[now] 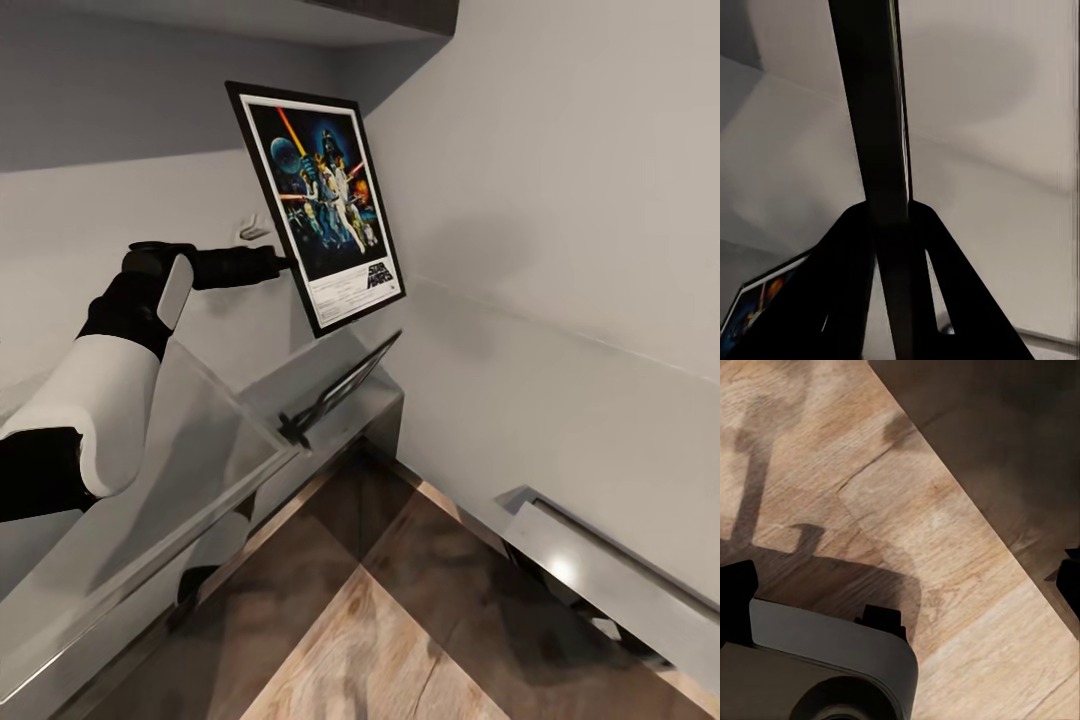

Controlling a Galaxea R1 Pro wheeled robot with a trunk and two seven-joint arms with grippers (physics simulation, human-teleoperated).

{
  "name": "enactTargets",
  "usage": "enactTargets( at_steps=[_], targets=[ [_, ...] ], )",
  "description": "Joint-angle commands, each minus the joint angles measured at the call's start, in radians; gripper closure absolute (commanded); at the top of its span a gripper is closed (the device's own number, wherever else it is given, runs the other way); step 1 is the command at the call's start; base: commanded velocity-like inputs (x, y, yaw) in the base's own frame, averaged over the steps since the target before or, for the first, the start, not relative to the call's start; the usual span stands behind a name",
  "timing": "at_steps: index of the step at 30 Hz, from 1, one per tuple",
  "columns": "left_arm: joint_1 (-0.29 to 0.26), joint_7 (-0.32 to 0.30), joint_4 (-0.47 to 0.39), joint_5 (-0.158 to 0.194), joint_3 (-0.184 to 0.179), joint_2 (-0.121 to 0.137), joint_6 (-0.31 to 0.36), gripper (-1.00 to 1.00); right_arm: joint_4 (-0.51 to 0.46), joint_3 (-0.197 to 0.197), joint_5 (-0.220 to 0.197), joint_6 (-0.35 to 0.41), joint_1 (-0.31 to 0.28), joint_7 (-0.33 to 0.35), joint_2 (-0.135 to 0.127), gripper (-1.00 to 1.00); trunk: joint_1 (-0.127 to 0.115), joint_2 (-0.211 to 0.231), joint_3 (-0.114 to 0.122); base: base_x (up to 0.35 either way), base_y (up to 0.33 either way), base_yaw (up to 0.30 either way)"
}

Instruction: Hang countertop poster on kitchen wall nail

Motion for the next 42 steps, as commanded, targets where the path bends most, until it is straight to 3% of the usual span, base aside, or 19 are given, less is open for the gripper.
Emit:
enactTargets(
  at_steps=[1,6,22,28,42],
  targets=[
    [-0.001,-0.005,0.000,0.006,0.001,0.000,0.007,1.00,0.001,0.002,0.001,-0.003,0.000,0.000,0.000,-1.00,0.000,0.000,0.001,-0.003,0.000,0.000],
    [-0.001,-0.041,-0.001,0.006,0.001,0.001,0.007,1.00,0.001,0.002,0.001,-0.005,0.000,-0.001,0.000,-1.00,0.000,0.000,0.009,-0.001,0.000,0.000],
    [-0.001,-0.052,0.000,0.007,0.002,0.001,0.008,1.00,-0.001,0.000,-0.001,-0.004,0.000,-0.002,0.000,-1.00,0.000,0.000,0.036,0.000,0.000,0.000],
    [-0.001,-0.126,0.001,0.005,0.002,0.002,0.008,1.00,-0.001,-0.001,-0.003,-0.004,0.000,-0.003,-0.001,-1.00,0.000,0.000,0.046,-0.017,0.000,0.000],
    [0.001,-0.146,0.012,0.004,0.002,0.002,0.010,1.00,-0.002,-0.001,-0.002,-0.004,0.000,-0.003,-0.002,-1.00,0.000,0.000,0.056,-0.201,0.000,0.000]
  ],
)
